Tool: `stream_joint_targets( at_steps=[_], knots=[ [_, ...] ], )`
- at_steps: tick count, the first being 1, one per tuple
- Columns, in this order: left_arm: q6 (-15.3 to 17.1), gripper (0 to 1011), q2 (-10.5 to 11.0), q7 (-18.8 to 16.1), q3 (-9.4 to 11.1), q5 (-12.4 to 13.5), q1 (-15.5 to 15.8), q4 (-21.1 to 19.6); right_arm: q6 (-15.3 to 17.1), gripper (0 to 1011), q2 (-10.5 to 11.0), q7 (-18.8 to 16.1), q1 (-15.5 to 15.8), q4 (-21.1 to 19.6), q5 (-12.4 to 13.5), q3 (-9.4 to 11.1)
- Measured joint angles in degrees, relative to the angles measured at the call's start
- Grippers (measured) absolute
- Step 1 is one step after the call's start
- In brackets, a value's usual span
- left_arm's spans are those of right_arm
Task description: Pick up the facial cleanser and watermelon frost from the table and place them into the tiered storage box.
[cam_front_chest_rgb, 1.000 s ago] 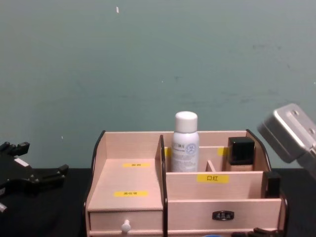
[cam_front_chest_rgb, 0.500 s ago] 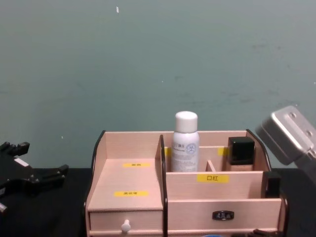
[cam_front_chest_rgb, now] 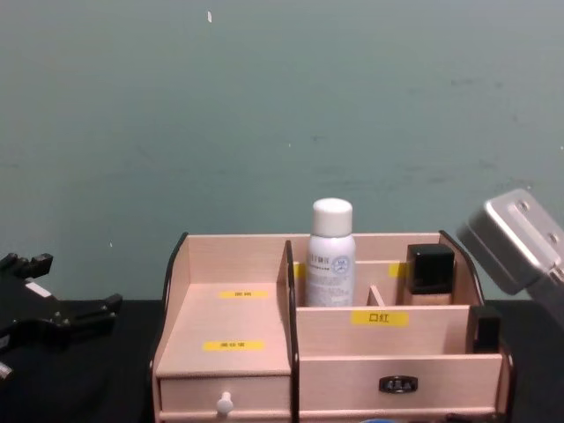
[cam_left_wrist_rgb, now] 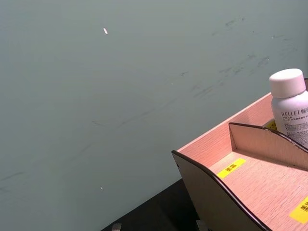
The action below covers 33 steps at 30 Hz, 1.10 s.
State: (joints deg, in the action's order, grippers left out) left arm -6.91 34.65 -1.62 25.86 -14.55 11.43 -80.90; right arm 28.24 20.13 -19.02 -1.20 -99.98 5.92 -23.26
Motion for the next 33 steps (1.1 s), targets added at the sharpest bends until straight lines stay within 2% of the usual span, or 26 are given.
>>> stream_joint_targets(
  at_steps=[1, 5, 25, 33],
  knots=[
    [0.00, 1001, 0.00, 0.00, 0.00, 0.00, 0.00, 0.00, 0.00, 787, 0.00, 0.00, 0.00, -0.01, 0.01, 0.00],
    [0.00, 1001, 0.00, 0.00, 0.00, 0.00, 0.01, 0.00, 0.00, 707, 0.02, 0.00, 0.00, -0.04, 0.05, -0.03],
    [0.00, 1001, 0.00, 0.00, 0.00, 0.00, 0.00, 0.00, 0.00, 704, 0.07, 0.00, 0.00, -0.06, 0.16, -0.05],
    [0.00, 1001, 0.00, 0.00, 0.00, 0.00, 0.00, 0.00, -0.84, 704, 0.54, -1.52, 0.44, -1.04, 0.99, 0.67]
  ],
)
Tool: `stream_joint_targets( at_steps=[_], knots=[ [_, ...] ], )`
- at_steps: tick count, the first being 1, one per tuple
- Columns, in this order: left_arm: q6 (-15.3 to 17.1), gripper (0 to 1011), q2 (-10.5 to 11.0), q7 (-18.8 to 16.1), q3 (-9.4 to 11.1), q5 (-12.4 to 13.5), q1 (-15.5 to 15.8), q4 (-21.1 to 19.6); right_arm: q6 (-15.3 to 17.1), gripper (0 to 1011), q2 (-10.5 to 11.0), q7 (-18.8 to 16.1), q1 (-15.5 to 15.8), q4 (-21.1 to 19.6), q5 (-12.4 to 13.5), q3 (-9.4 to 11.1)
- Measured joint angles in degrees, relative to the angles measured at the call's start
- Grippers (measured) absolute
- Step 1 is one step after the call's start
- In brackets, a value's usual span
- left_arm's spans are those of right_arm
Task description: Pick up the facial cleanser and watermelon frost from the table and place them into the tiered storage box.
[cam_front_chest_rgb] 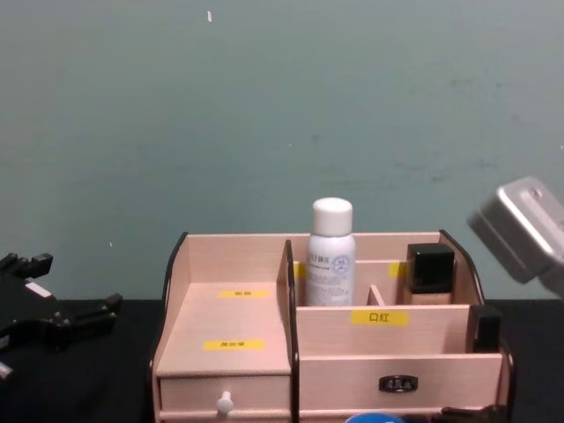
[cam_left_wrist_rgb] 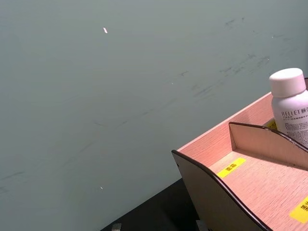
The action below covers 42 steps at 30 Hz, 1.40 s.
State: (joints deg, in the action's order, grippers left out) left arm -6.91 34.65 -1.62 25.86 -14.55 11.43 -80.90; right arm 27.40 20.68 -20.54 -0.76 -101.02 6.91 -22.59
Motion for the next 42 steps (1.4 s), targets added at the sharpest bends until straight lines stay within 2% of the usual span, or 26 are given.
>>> stream_joint_targets(
  at_steps=[12, 18, 24, 29, 35, 42],
  knots=[
    [0.00, 1001, 0.00, 0.00, 0.00, 0.00, 0.00, 0.00, 1.41, 704, 1.23, -1.67, -0.37, -4.73, 1.71, -0.03],
    [0.00, 1001, 0.00, 0.00, 0.00, 0.00, 0.00, 0.00, 2.45, 704, 1.06, -2.21, -1.78, -7.23, 2.76, -1.25],
    [0.00, 1001, 0.00, 0.00, 0.00, 0.00, 0.00, 0.00, 3.37, 704, -0.68, -2.01, -5.00, -7.14, 2.85, -3.59],
    [0.00, 1001, 0.00, 0.00, 0.00, 0.00, 0.00, 0.00, 4.31, 704, -3.54, -0.81, -8.50, -4.67, 2.32, -5.48],
    [0.00, 1001, 0.00, 0.00, 0.00, 0.00, 0.00, 0.00, 4.63, 704, -6.77, 0.67, -12.00, -0.90, 1.36, -6.39],
    [0.00, 1001, 0.00, 0.00, 0.00, 0.00, 0.00, 0.00, 3.82, 704, -9.38, 1.53, -14.96, 3.54, 0.16, -6.65]
  ],
)
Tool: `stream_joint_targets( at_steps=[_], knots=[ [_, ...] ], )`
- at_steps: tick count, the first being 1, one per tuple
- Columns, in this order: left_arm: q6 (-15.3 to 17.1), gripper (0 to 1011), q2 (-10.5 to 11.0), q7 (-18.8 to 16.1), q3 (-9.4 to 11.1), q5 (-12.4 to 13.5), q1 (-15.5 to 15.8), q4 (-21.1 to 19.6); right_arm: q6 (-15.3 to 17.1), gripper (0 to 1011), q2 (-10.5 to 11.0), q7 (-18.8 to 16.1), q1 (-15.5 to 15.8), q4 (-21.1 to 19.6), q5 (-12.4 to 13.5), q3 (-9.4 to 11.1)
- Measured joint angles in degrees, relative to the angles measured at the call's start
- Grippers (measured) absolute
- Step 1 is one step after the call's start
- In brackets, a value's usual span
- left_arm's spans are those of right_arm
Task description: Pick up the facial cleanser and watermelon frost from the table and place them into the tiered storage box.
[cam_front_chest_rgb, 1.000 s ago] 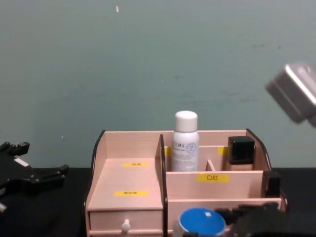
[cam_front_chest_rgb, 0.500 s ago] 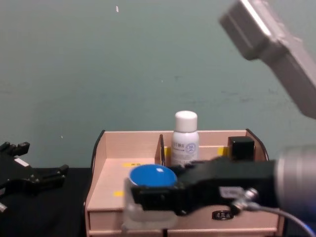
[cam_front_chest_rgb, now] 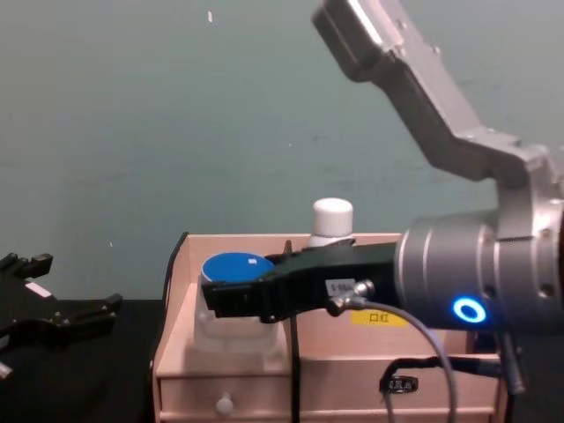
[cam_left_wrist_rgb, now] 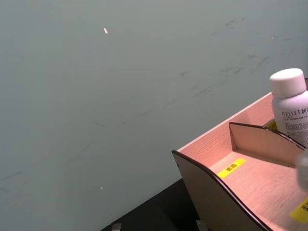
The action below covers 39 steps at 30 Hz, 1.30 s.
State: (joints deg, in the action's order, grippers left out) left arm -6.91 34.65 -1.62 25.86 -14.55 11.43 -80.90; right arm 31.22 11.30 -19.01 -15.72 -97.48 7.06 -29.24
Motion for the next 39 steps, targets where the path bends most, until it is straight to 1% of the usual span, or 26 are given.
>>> stream_joint_targets(
  at_steps=[5, 6, 19, 26, 39],
  knots=[
    [0.00, 1001, 0.00, 0.00, 0.00, 0.00, 0.00, 0.00, -0.50, 704, -0.91, 0.18, -1.21, 2.03, -0.81, -0.25],
    [0.00, 1001, 0.00, 0.00, 0.00, 0.00, 0.00, 0.00, -0.76, 704, -1.44, 0.22, -1.86, 3.13, -1.21, -0.32],
    [0.00, 1001, 0.00, 0.00, 0.00, 0.00, 0.00, 0.00, -2.01, 704, -3.64, 0.52, -3.98, 8.03, -2.91, 0.14],
    [0.00, 1001, 0.00, 0.00, 0.00, 0.00, 0.00, 0.00, -2.35, 704, -4.30, 0.62, -4.38, 9.04, -3.69, 0.29],
    [0.00, 1001, 0.00, 0.00, 0.00, 0.00, 0.00, 0.00, -2.45, 704, -5.24, 0.84, -4.20, 10.17, -5.29, 0.81]
  ],
)
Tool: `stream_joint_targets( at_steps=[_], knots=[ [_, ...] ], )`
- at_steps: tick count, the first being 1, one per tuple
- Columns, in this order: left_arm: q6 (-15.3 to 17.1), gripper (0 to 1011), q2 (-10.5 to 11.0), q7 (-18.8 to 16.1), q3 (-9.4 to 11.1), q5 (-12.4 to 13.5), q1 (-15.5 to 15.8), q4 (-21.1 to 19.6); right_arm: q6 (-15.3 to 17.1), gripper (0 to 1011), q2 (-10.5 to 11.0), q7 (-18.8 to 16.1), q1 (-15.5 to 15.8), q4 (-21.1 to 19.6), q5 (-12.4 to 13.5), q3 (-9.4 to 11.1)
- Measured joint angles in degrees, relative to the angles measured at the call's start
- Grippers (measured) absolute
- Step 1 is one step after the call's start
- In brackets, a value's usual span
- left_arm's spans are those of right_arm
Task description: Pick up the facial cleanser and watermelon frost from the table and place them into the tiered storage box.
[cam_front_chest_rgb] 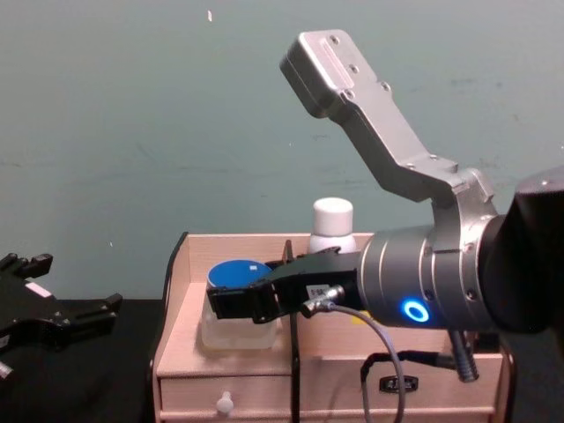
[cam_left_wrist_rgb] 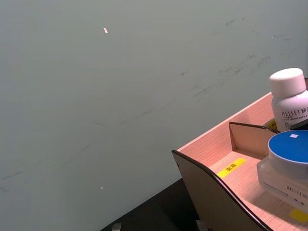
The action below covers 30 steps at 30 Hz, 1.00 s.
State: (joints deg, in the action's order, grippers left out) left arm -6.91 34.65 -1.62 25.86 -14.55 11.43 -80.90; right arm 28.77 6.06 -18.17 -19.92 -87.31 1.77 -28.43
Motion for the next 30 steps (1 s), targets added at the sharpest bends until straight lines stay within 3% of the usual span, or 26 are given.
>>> stream_joint_targets(
  at_steps=[14, 18, 26, 30],
  knots=[
    [0.00, 1001, 0.00, 0.00, 0.00, 0.00, 0.00, 0.00, -0.01, 704, -0.09, 0.07, 0.09, 0.07, -0.44, 0.03],
    [0.00, 1001, 0.00, 0.00, 0.00, 0.00, 0.00, 0.00, -0.02, 769, -0.07, 0.07, 0.09, 0.03, -0.35, 0.03],
    [0.00, 1001, 0.00, 0.00, 0.00, 0.00, 0.00, 0.00, 0.00, 1003, -0.03, 0.04, 0.09, -0.02, -0.26, 0.03],
    [0.00, 1002, 0.00, 0.00, 0.00, 0.00, 0.00, 0.00, -0.50, 1000, -0.07, 0.02, 0.34, -0.39, -0.30, 0.28]
  ],
)
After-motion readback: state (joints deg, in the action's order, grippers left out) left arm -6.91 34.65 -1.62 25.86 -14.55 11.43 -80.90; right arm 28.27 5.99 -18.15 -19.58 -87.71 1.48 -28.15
